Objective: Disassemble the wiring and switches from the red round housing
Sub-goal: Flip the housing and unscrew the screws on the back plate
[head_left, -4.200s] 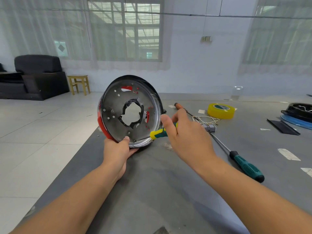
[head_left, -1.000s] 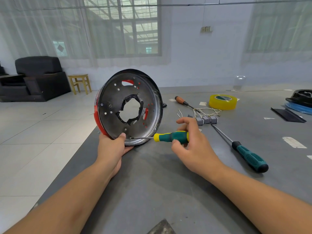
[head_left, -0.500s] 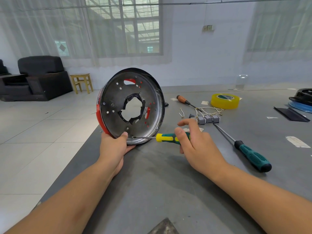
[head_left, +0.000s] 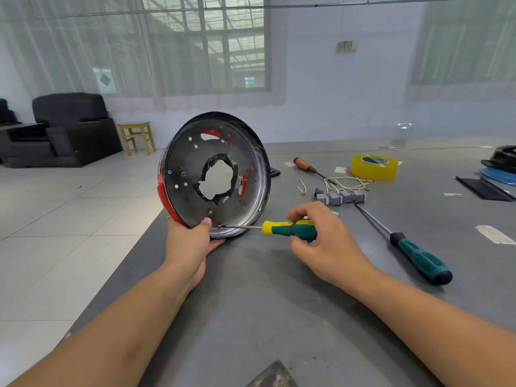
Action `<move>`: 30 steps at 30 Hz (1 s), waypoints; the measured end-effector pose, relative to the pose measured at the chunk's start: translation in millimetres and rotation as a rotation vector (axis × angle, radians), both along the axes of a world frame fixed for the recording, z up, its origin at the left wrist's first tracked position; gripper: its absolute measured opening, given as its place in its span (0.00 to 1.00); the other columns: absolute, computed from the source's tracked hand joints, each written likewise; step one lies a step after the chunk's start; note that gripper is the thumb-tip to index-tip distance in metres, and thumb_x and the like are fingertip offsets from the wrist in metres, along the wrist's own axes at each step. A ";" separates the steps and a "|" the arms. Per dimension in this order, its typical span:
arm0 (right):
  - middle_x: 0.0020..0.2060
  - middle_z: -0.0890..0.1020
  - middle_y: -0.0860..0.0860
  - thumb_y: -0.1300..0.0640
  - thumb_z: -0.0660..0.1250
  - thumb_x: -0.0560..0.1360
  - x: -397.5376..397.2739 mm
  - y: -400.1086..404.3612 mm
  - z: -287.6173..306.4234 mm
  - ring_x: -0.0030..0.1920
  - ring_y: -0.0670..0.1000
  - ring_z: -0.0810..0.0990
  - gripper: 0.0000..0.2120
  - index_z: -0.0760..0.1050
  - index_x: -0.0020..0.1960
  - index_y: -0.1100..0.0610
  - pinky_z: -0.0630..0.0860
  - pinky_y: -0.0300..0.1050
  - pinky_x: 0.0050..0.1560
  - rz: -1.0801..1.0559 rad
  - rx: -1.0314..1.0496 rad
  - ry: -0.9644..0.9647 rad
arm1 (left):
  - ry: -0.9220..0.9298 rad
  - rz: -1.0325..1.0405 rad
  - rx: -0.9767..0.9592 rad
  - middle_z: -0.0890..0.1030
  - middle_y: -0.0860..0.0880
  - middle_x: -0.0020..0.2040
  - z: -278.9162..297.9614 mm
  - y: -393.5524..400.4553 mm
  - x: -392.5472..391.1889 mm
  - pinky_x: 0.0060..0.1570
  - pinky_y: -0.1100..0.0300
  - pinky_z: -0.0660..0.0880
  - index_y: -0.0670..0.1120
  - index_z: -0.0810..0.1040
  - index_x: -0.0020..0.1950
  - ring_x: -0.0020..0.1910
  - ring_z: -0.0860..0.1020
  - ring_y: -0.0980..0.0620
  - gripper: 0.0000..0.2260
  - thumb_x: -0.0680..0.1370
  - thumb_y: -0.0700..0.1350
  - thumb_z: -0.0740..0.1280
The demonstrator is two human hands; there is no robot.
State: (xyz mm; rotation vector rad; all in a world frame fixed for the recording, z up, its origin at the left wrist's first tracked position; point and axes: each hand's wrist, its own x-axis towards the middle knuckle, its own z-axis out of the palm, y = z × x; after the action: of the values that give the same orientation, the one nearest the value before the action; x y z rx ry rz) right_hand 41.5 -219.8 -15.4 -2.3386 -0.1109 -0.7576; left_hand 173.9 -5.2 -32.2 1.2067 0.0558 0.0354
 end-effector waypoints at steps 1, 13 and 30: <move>0.53 0.77 0.44 0.62 0.71 0.73 0.8 -1.5 -0.6 0.54 0.39 0.74 0.17 0.74 0.56 0.46 0.67 0.25 0.48 -0.003 -0.019 0.020 | 0.000 -0.001 0.000 0.81 0.44 0.67 -0.1 0.3 0.0 0.48 0.47 0.86 0.43 0.71 0.72 0.60 0.83 0.42 0.18 0.84 0.32 0.65; 0.47 0.80 0.36 0.48 0.76 0.75 2.8 -14.8 -4.4 0.52 0.29 0.73 0.11 0.82 0.56 0.40 0.65 0.21 0.44 -0.040 0.058 0.168 | -0.006 -0.005 0.018 0.80 0.44 0.67 -0.5 0.3 -0.4 0.50 0.44 0.85 0.44 0.70 0.72 0.60 0.83 0.42 0.18 0.83 0.32 0.66; 0.48 0.83 0.41 0.59 0.80 0.69 7.5 -24.0 -3.2 0.48 0.41 0.79 0.16 0.82 0.48 0.40 0.69 0.24 0.41 -0.052 0.244 0.214 | 0.013 0.009 0.016 0.80 0.43 0.67 3.8 0.0 -5.3 0.51 0.45 0.84 0.43 0.70 0.72 0.60 0.83 0.41 0.17 0.84 0.32 0.65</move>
State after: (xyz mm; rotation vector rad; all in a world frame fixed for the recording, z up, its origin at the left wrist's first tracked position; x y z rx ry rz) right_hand 49.1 -243.8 -18.5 -2.1785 0.1293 -0.5089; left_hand 168.6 -5.2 -28.4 1.2232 0.0726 0.0354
